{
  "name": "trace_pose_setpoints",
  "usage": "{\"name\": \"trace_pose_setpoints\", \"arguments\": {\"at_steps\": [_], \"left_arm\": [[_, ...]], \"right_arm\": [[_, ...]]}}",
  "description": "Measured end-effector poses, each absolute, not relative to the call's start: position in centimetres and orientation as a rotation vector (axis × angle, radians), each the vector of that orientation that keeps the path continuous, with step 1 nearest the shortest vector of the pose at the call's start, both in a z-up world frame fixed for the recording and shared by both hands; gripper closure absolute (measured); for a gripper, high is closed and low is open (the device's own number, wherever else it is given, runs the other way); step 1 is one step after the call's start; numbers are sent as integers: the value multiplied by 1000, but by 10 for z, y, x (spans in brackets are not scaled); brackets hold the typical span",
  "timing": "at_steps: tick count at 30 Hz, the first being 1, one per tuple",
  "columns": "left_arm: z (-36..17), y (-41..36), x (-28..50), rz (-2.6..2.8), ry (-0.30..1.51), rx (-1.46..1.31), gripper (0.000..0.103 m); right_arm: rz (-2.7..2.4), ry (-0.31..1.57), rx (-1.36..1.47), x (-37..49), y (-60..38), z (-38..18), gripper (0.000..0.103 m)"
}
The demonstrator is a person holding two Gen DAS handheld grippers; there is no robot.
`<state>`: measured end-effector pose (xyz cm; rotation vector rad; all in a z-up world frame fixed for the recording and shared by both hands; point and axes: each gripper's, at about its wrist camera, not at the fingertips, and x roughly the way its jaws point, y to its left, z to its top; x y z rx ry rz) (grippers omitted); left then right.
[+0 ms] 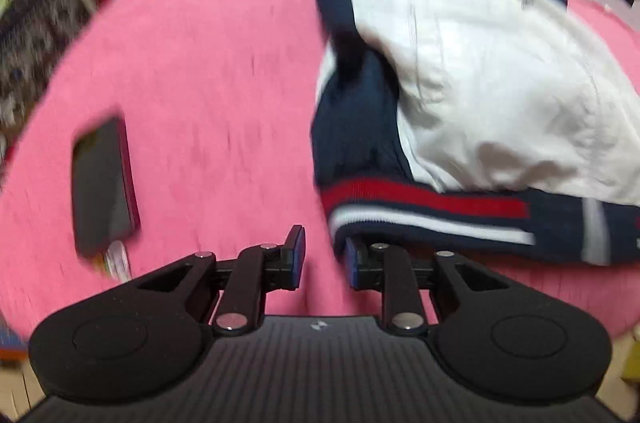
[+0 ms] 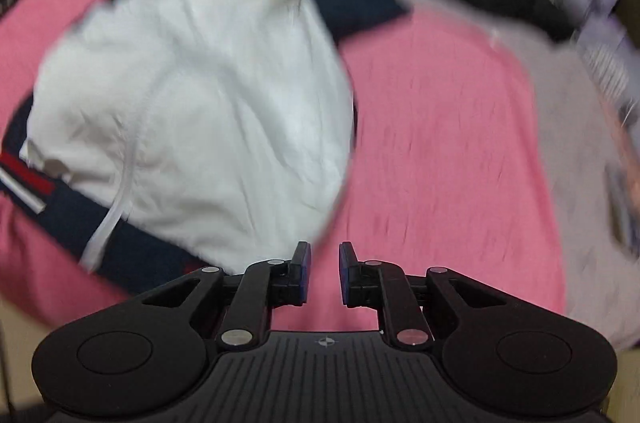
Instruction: Fold clothes
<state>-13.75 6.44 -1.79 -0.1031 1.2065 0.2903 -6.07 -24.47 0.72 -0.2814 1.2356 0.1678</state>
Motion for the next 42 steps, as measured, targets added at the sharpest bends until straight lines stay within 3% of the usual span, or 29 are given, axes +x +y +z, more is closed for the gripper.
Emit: {"name": "trace_pose_setpoints", "arguments": {"at_steps": [3, 5, 7, 8, 11, 16, 18, 22, 23, 25, 29, 32, 36, 38, 40, 42], "left_arm": [[-19, 87, -154, 351, 1268, -167, 75], [-11, 99, -157, 383, 1239, -122, 75], [0, 105, -147, 379, 1162, -57, 74], [6, 106, -139, 358, 1118, -32, 71], [18, 92, -99, 212, 965, 36, 54], [8, 53, -37, 50, 847, 128, 48], [-2, 38, -15, 3, 834, 161, 48], [-59, 34, -15, 51, 1014, 288, 47], [-65, 36, -23, 51, 998, 304, 46], [-61, 34, -34, 33, 959, 335, 45], [-57, 31, -32, 40, 990, 321, 44], [-57, 41, -28, 64, 1047, 263, 43], [-53, 58, -32, 90, 1102, 193, 40], [-53, 61, -36, 101, 1108, 195, 40], [-54, 63, -39, 121, 1111, 192, 38], [-56, 63, -39, 166, 1114, 166, 30]], "right_arm": [[125, 1174, -229, -58, -249, 11, 80], [131, 1074, -199, -51, -241, 20, 69], [199, 963, -206, -42, -220, 26, 49], [254, 936, -220, -35, -204, 25, 45], [418, 904, -222, -20, -154, -3, 45], [611, 1054, -400, -34, -70, -63, 46], [673, 1031, -428, -43, -64, -55, 46], [638, 1060, -267, -27, -117, -38, 48], [617, 1045, -231, -20, -132, -33, 46], [593, 1002, -165, -3, -161, -22, 28], [680, 852, -245, 36, -153, -2, 25], [985, 1029, -284, 64, -138, 8, 24], [1038, 1048, -271, 85, -174, 32, 24], [896, 970, -220, 120, -191, 40, 23], [646, 797, -242, 164, -192, 38, 7], [529, 671, -321, 213, -166, 17, 8]]}}
